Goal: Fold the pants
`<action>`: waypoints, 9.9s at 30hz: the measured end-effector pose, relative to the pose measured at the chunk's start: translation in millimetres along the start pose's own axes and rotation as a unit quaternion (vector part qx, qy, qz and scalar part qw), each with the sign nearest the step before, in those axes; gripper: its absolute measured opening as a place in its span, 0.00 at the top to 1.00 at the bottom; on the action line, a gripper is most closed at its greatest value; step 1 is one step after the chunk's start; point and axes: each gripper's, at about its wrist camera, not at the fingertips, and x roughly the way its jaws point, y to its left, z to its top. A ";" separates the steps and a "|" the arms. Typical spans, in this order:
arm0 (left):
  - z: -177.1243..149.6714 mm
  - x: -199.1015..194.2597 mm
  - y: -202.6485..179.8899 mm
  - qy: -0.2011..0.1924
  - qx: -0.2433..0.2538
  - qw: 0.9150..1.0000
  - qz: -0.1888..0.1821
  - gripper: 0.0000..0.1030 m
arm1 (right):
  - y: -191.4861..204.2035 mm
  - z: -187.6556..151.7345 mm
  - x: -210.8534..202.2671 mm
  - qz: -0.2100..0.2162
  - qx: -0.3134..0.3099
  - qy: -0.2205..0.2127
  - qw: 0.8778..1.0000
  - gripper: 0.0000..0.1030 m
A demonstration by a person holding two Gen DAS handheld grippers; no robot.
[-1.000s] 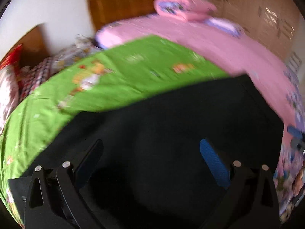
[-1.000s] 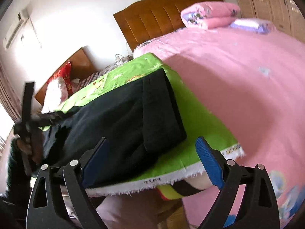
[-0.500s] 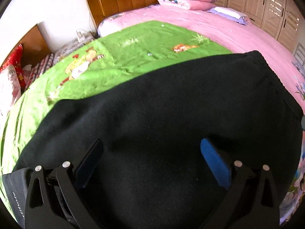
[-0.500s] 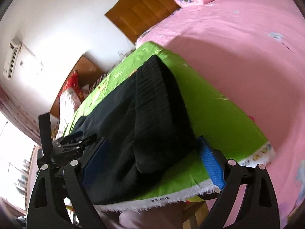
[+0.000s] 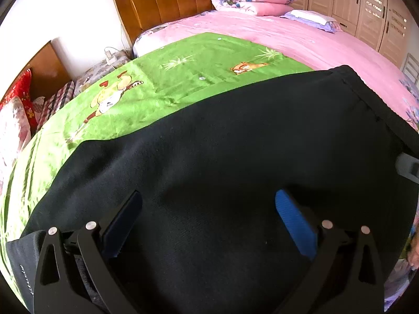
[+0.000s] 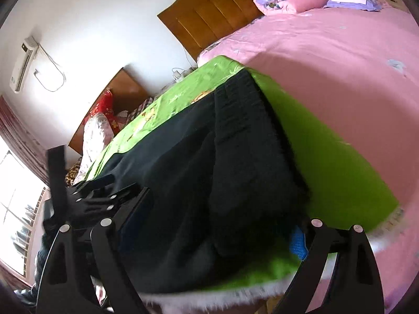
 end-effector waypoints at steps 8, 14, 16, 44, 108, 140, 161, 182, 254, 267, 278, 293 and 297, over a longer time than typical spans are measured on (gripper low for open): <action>-20.0 -85.8 42.3 -0.084 -0.048 0.995 0.004 0.02 | 11.9 2.8 -11.5 -0.038 -0.048 -0.027 0.998 0.60; -74.7 -127.6 134.8 -0.094 -0.137 0.980 0.110 0.02 | 51.2 5.8 -31.9 -0.044 -0.095 -0.077 0.992 0.65; -96.3 -131.2 163.6 -0.083 -0.170 0.974 0.122 0.02 | 68.8 6.6 -39.0 -0.044 -0.113 -0.091 0.988 0.66; -232.3 -180.5 286.0 -0.091 -0.350 0.932 0.019 0.02 | 377.5 -206.9 78.2 -0.057 -0.623 -0.097 0.774 0.66; -132.8 -99.8 189.4 0.023 -0.335 0.920 -0.202 0.16 | 317.6 -177.6 21.5 0.115 -0.513 -0.063 0.848 0.91; -81.1 -183.0 174.6 -0.090 -0.294 0.924 -0.226 0.78 | 196.5 -147.1 35.8 -0.026 -0.326 -0.034 0.944 0.13; -197.5 -154.8 302.9 -0.064 -0.413 0.892 -0.174 0.79 | 239.3 -151.2 29.3 -0.118 -0.418 -0.079 0.897 0.11; -230.1 -182.3 294.0 -0.076 -0.399 0.914 -0.007 0.07 | 220.0 -143.1 -9.0 0.066 -0.413 0.017 0.908 0.11; -188.7 -144.5 189.0 -0.045 -0.172 0.980 0.089 0.01 | 331.3 -17.1 200.6 0.142 -0.421 0.237 0.864 0.05; -192.8 -147.8 181.7 -0.075 -0.165 0.978 0.102 0.01 | 278.6 10.4 93.9 0.107 -0.318 0.056 0.940 0.04; -196.4 -188.6 164.8 -0.133 -0.196 0.962 0.136 0.01 | 199.8 -78.5 -16.0 0.063 -0.311 0.012 0.948 0.04; -219.2 -202.0 114.4 -0.166 -0.243 0.936 0.193 0.01 | 229.2 -139.0 -18.6 0.065 -0.347 -0.041 0.935 0.04; -221.4 -196.0 112.6 -0.155 -0.246 0.937 0.195 0.01 | 239.0 -145.4 -20.8 0.070 -0.370 -0.047 0.925 0.04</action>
